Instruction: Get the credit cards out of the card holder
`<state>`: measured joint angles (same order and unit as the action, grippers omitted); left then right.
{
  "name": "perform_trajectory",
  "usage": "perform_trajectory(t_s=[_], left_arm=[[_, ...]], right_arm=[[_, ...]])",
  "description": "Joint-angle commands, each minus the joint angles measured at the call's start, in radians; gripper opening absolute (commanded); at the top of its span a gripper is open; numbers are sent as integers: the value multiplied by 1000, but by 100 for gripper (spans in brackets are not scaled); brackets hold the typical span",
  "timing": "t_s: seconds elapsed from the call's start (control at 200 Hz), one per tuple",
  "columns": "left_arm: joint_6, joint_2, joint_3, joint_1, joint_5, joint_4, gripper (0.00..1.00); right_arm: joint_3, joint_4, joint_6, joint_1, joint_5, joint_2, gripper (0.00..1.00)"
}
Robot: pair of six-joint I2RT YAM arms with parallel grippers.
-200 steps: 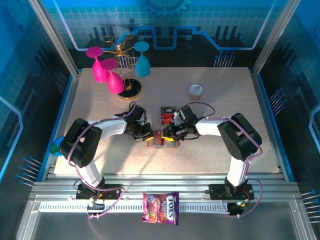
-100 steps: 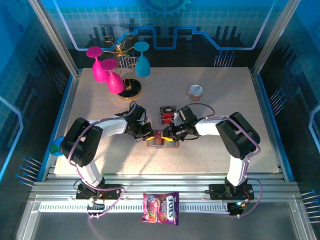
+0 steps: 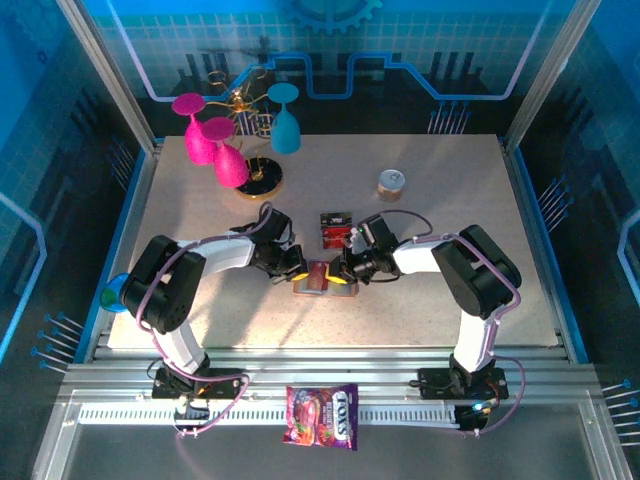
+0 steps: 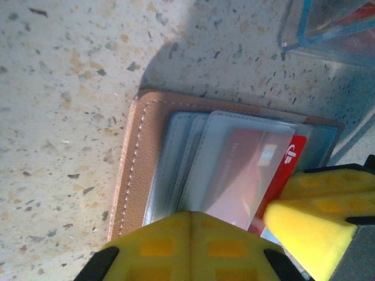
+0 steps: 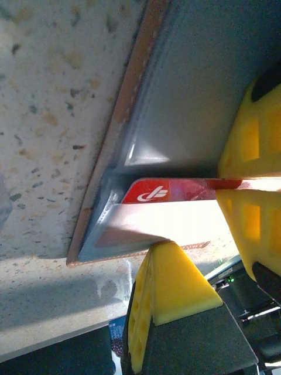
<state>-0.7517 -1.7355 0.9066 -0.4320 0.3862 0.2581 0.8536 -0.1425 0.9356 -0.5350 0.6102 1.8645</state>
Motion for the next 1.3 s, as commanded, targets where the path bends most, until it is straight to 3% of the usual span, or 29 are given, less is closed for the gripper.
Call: perform_trajectory(t_s=[0.0, 0.845, 1.291], left_arm=[[26, -10, 8, 4, -13, 61, 6], [28, -14, 12, 5, -13, 60, 6], [26, -23, 11, 4, -1, 50, 6]], right_arm=[[-18, 29, -13, 16, -14, -40, 11], [65, 383, -200, 70, -114, -149, 6], [81, 388, -190, 58, -103, -133, 9]])
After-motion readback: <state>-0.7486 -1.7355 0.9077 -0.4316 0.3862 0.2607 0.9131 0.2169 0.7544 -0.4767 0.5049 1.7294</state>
